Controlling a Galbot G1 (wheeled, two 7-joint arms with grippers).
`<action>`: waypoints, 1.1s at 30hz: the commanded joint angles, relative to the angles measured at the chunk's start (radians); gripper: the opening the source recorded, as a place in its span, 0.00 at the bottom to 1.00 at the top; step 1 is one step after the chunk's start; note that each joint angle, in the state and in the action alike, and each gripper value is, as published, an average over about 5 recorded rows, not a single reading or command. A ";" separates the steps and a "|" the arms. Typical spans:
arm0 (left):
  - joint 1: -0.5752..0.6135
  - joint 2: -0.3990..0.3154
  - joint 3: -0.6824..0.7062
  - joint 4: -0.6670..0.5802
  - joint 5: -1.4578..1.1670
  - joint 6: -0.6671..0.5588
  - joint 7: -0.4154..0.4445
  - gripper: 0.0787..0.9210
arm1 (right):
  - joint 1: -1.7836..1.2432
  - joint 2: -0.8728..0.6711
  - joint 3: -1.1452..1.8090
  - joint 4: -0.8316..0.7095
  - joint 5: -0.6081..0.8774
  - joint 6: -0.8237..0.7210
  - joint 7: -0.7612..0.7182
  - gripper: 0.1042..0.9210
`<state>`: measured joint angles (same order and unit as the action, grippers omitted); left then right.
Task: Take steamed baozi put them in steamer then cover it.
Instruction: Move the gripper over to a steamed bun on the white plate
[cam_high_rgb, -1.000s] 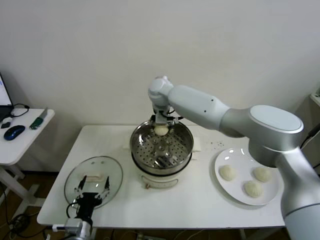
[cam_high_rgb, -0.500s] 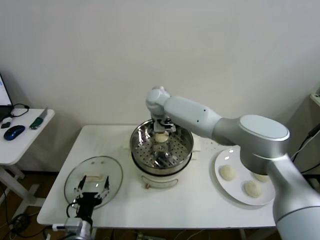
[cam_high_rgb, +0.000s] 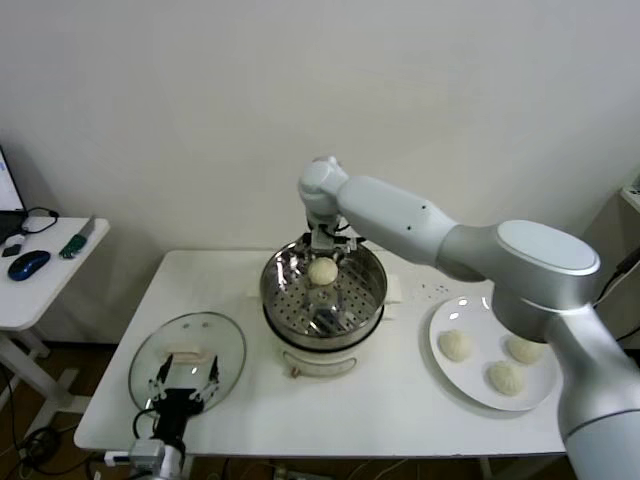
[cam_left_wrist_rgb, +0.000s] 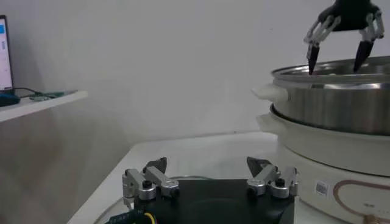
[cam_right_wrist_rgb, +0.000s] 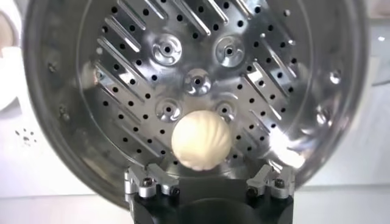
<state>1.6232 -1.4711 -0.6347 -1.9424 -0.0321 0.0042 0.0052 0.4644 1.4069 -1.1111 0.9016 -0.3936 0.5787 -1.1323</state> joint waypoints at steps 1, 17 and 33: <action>0.001 0.002 0.002 -0.010 -0.001 0.002 0.000 0.88 | 0.127 -0.124 -0.110 0.085 0.348 -0.166 0.010 0.88; 0.026 0.012 -0.001 -0.034 -0.033 -0.001 0.001 0.88 | 0.276 -0.588 -0.447 0.301 0.963 -0.770 0.076 0.88; 0.040 0.012 -0.020 -0.044 -0.037 0.001 0.000 0.88 | -0.177 -0.699 -0.204 0.210 0.667 -0.798 0.078 0.88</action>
<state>1.6631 -1.4574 -0.6541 -1.9854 -0.0676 0.0049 0.0050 0.4472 0.7830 -1.3920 1.1227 0.3182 -0.1549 -1.0602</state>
